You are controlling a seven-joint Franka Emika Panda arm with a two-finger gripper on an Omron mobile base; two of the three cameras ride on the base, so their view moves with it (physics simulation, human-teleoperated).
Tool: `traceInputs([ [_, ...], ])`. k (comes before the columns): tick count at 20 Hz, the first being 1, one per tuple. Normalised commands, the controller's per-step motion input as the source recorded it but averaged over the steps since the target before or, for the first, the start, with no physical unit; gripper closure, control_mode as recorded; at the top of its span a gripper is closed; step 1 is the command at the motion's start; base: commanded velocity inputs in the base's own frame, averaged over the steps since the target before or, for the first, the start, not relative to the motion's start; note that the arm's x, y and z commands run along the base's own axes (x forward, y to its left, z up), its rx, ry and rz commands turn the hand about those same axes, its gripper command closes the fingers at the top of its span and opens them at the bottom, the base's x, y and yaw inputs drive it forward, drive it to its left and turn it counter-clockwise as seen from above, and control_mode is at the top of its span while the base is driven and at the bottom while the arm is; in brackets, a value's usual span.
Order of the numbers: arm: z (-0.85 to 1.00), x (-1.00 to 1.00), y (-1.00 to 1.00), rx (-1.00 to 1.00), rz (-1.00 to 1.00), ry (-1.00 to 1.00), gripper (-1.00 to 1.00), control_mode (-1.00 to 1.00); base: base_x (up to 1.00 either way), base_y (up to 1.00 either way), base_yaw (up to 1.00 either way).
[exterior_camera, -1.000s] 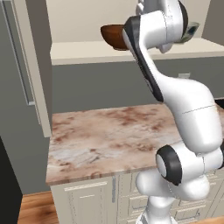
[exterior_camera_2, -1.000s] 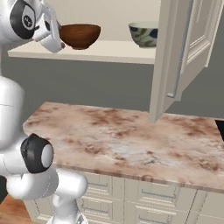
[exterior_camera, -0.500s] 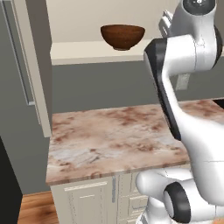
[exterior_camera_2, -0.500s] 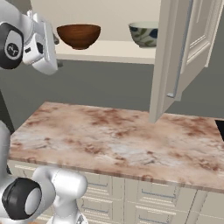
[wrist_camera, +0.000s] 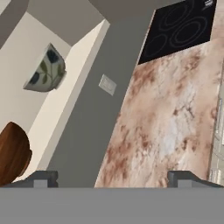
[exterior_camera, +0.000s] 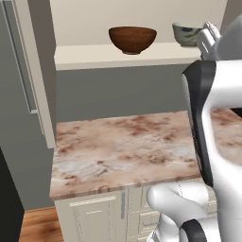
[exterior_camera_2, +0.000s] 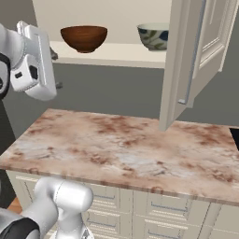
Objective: Open the cabinet. Pick the bowls from the counter and place them in the cabinet. Then close the cabinet.
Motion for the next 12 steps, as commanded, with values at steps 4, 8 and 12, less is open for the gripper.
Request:
traceInputs([
  [4, 0.00, -0.56, -0.09, 0.01, 0.00, 0.00, -1.00, -1.00, 0.00, 0.00, 0.00],
  [8, 0.00, -0.49, -0.21, 0.02, 0.00, 0.00, -1.00, -1.00, 0.00, 0.00, 0.00],
  [12, 0.00, -0.47, -0.23, 0.03, 0.00, 0.00, -1.00, -1.00, 0.00, 0.00, 0.00],
])
